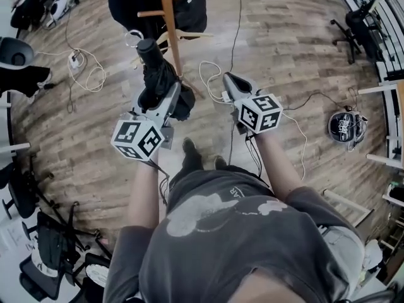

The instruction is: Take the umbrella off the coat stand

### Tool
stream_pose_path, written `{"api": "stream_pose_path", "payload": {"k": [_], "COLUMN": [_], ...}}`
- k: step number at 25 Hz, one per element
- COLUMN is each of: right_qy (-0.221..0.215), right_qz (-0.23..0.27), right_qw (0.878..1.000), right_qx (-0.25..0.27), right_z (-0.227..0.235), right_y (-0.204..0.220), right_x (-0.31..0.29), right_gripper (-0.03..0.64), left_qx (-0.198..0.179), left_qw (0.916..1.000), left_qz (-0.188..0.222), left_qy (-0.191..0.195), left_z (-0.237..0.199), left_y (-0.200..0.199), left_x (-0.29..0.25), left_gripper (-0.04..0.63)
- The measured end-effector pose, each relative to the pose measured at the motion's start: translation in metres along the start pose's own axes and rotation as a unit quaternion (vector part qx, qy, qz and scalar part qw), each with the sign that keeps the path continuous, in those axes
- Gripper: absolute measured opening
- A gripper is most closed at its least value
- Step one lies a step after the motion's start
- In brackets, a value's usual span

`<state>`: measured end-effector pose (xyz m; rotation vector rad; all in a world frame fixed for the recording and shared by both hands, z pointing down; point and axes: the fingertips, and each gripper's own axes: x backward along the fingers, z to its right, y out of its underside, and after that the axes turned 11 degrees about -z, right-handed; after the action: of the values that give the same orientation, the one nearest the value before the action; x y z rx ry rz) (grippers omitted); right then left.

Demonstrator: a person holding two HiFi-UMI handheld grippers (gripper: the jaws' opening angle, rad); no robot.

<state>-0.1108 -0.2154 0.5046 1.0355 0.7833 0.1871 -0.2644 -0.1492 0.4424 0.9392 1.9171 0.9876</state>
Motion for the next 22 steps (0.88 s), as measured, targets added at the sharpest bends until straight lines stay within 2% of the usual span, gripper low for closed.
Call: {"api": "stream_pose_path", "payload": {"k": [14,22], "right_qy": [-0.058,-0.093], "right_qz": [0.036,0.045], "right_qw": [0.997,0.994], "right_qx": [0.034,0.028], "right_z": [-0.013,-0.017], "right_y": [0.016,0.037], "right_x": [0.096,0.153], "right_gripper": [-0.002,-0.002], "left_qx": [-0.016,-0.011], "left_qw": [0.9972,0.9955], "left_qz": [0.042,0.051], "left_qy": [-0.06,-0.08], "left_z": [0.097,0.157], "left_y": [0.022,0.048], "left_x": [0.053,0.08], "left_gripper": [0.261,0.261]}}
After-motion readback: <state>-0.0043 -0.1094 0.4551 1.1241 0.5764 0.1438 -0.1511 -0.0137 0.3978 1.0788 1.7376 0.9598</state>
